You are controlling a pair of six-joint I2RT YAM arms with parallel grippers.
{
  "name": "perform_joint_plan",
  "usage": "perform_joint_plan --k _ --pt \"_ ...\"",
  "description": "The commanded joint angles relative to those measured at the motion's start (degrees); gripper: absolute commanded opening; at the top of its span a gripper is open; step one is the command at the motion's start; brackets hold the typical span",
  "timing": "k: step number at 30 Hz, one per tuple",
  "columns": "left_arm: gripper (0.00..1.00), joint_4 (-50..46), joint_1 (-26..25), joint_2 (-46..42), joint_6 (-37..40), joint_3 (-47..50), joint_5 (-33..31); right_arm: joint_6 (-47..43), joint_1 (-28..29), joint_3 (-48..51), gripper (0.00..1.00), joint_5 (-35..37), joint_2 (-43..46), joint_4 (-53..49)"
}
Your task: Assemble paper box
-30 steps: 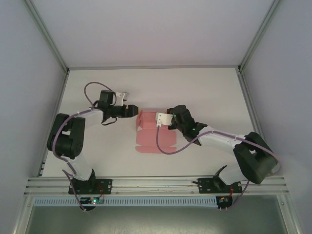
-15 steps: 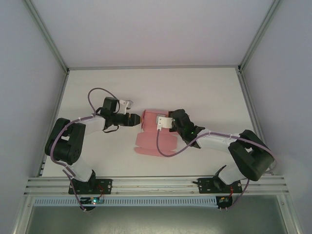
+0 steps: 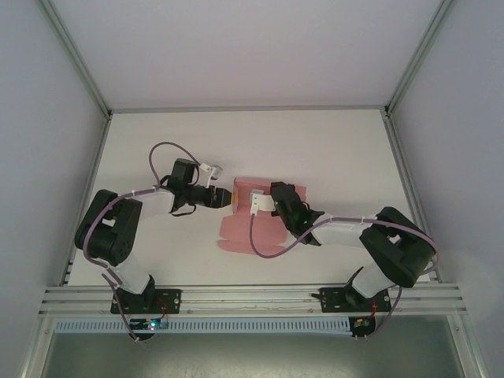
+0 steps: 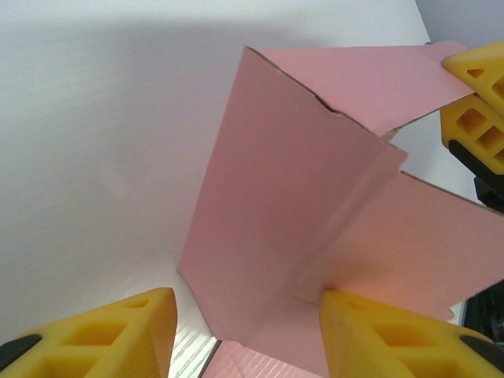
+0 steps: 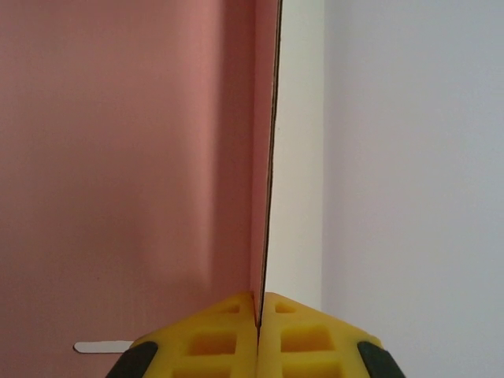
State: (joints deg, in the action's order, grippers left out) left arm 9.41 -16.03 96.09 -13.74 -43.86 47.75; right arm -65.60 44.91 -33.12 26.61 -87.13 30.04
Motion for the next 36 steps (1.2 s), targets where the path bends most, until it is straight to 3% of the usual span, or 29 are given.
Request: perform_joint_plan --k 1,8,11,17,24,28,36 --pt "0.53 4.3 -1.8 0.1 0.8 -1.0 5.5 -2.3 1.8 1.1 0.0 2.2 1.3 -1.0" --pt "0.54 1.5 -2.8 -2.6 5.2 0.9 1.8 -5.0 3.6 3.7 0.0 3.4 4.9 3.8" --pt "0.53 2.9 -3.0 -3.4 4.9 1.4 -1.2 -5.3 5.0 3.5 0.0 4.4 5.7 1.0" --pt "0.52 3.1 -6.8 -5.2 6.8 3.1 -11.8 -2.9 9.0 4.5 0.0 7.4 4.3 -0.4" --pt "0.46 22.0 -9.6 -8.4 1.9 13.0 -23.2 -0.1 12.0 6.3 0.0 10.7 3.5 -2.5" --pt "0.34 24.6 -10.2 -6.6 3.3 12.1 -26.0 1.3 12.1 6.2 0.0 9.7 3.6 -3.9" --pt "0.27 29.3 -12.0 -1.7 3.0 8.3 -33.4 2.4 12.0 5.4 0.0 9.1 2.1 -4.6"
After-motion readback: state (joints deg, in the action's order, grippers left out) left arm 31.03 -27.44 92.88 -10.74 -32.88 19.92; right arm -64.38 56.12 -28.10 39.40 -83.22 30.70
